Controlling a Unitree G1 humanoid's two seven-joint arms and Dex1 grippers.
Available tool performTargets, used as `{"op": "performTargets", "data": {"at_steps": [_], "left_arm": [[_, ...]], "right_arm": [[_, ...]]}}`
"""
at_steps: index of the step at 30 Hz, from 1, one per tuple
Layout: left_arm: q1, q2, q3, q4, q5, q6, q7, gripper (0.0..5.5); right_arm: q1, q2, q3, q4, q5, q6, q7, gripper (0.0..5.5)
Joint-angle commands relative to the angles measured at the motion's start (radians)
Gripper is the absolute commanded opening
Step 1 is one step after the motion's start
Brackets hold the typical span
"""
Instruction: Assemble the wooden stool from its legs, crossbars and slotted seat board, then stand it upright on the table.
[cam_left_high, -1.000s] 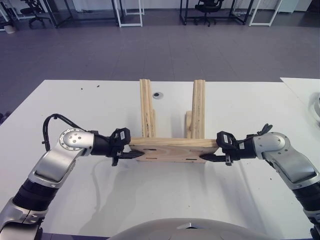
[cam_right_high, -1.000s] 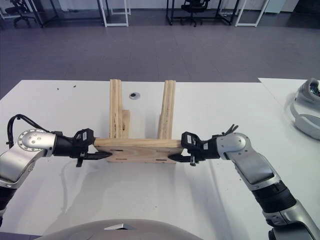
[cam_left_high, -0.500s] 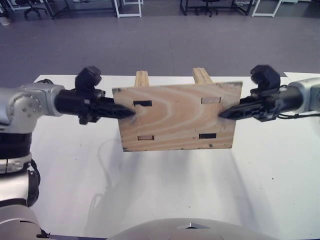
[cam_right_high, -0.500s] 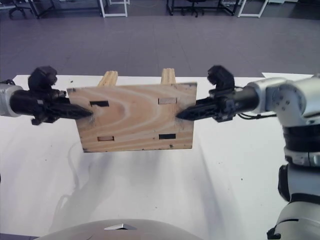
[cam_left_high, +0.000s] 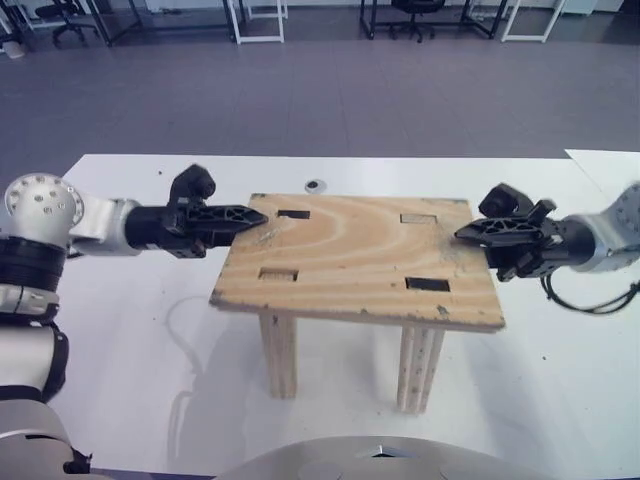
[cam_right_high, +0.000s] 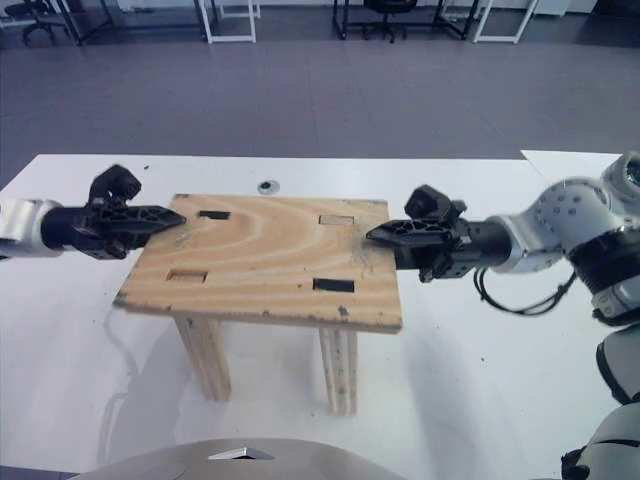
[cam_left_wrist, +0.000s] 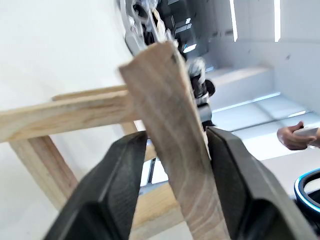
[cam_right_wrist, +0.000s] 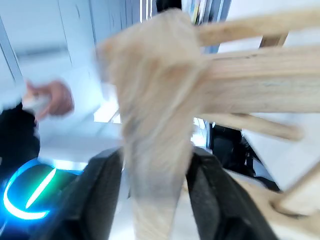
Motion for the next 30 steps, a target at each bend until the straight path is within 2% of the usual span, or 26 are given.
{"op": "performTargets", "data": {"at_steps": [1,3,6,7,8,10,11,14,17,20,25,30], "left_arm": [[0.050,-0.007,0.134,0.016,0.000,-0.003,0.149,2.81],[0.053,0.000,0.206,0.035,0.018,-0.007,0.185,3.12],[0.084,0.071,0.372,0.100,0.109,-0.118,0.184,3.65],[0.159,0.079,0.423,0.051,0.193,-0.234,0.172,3.82],[0.260,0.055,0.449,-0.027,0.330,-0.428,0.180,4.01],[0.433,-0.041,0.435,-0.138,0.624,-0.823,0.284,4.01],[0.489,-0.113,0.436,-0.158,0.721,-0.978,0.350,4.01],[0.581,-0.263,0.391,-0.218,0.954,-1.280,0.499,4.01],[0.575,-0.357,0.352,-0.213,1.104,-1.430,0.593,4.01],[0.540,-0.418,0.354,-0.173,1.213,-1.524,0.634,4.01],[0.512,-0.470,0.373,-0.129,1.289,-1.574,0.652,4.01],[0.521,-0.506,0.387,-0.135,1.330,-1.590,0.659,4.01]], "right_arm": [[0.123,-0.025,-0.168,0.017,0.037,-0.060,-0.150,2.97],[0.216,-0.029,-0.287,0.018,0.037,-0.107,-0.223,3.30],[0.421,0.008,-0.567,-0.033,-0.006,-0.381,-0.422,3.87],[0.491,0.070,-0.647,-0.095,-0.121,-0.552,-0.510,4.06],[0.553,0.144,-0.686,-0.181,-0.302,-0.751,-0.593,4.09],[0.625,0.288,-0.660,-0.290,-0.686,-1.106,-0.738,4.09],[0.627,0.361,-0.636,-0.270,-0.817,-1.231,-0.801,4.09],[0.552,0.509,-0.582,-0.115,-1.091,-1.473,-0.857,4.09],[0.431,0.585,-0.576,0.045,-1.245,-1.595,-0.837,4.09],[0.331,0.665,-0.643,0.212,-1.335,-1.682,-0.806,4.09],[0.308,0.747,-0.727,0.328,-1.422,-1.763,-0.754,4.09],[0.282,0.777,-0.777,0.358,-1.477,-1.788,-0.687,4.09]]}}
